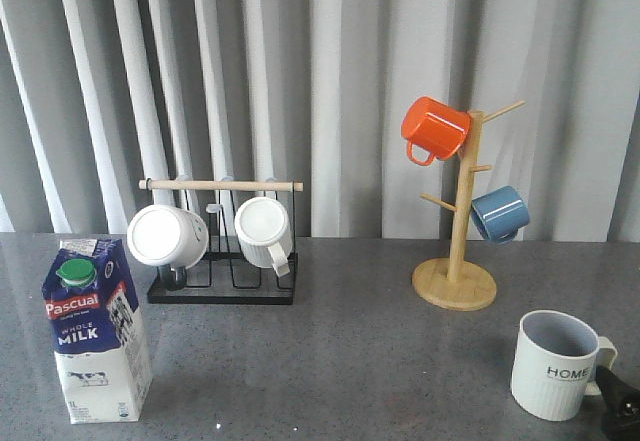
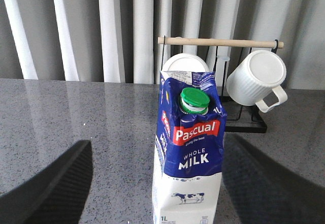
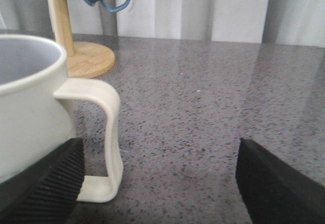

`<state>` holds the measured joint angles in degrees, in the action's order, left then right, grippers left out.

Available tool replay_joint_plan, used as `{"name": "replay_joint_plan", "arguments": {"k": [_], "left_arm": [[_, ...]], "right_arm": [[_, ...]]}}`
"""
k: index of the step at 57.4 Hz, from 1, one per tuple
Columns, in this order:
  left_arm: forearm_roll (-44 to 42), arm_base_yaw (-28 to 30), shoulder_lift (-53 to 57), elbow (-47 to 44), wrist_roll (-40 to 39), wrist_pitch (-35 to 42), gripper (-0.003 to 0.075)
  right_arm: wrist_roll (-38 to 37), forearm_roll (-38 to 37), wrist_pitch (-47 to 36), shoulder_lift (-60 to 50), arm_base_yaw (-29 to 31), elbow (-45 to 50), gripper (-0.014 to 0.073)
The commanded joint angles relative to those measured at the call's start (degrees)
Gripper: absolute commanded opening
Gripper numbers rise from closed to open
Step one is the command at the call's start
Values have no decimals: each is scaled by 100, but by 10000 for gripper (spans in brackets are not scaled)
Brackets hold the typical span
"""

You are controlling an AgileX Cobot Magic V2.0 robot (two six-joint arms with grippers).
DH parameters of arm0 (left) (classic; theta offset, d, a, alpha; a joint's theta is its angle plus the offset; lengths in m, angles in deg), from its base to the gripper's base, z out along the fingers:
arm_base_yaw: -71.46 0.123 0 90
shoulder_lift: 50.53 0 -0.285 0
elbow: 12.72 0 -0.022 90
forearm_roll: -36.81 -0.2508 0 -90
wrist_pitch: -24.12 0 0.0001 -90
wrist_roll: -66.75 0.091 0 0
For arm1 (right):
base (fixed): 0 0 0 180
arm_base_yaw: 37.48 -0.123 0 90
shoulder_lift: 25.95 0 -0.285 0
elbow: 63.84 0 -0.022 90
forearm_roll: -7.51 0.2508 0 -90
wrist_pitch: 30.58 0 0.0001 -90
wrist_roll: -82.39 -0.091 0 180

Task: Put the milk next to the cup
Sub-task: 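Grasp the white HOME mug by its handle with the right gripper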

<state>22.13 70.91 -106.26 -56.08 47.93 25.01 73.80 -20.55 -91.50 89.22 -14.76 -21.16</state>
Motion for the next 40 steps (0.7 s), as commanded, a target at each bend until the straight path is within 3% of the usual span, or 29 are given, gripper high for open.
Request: {"name": "replay_joint_plan", "arguments": {"k": [1, 7, 11, 15, 22, 26, 32, 40], "left_arm": [[44, -4, 4, 202, -46, 421, 523], [44, -4, 4, 202, -46, 421, 523], [44, -4, 4, 202, -46, 421, 523], [44, -4, 4, 202, -46, 421, 523], [44, -4, 4, 202, -46, 421, 523], [44, -4, 4, 202, -46, 421, 523], [44, -4, 4, 202, -46, 421, 523], [44, -4, 4, 202, -46, 421, 523]], "right_arm": [[-43, -103, -414, -41, 21, -260, 581], [-287, -140, -447, 146, 21, -517, 560], [-644, -383, -389, 282, 21, -758, 498], [-1087, -846, -132, 395, 21, -1054, 344], [-1863, -1892, 359, 382, -127, -1545, -10], [-2129, -2150, 377, 287, -321, -1718, -13], [-2395, -1936, 473, -3, -671, -1755, -4], [-2551, -1349, 1511, -586, -1397, -1755, -4]]}}
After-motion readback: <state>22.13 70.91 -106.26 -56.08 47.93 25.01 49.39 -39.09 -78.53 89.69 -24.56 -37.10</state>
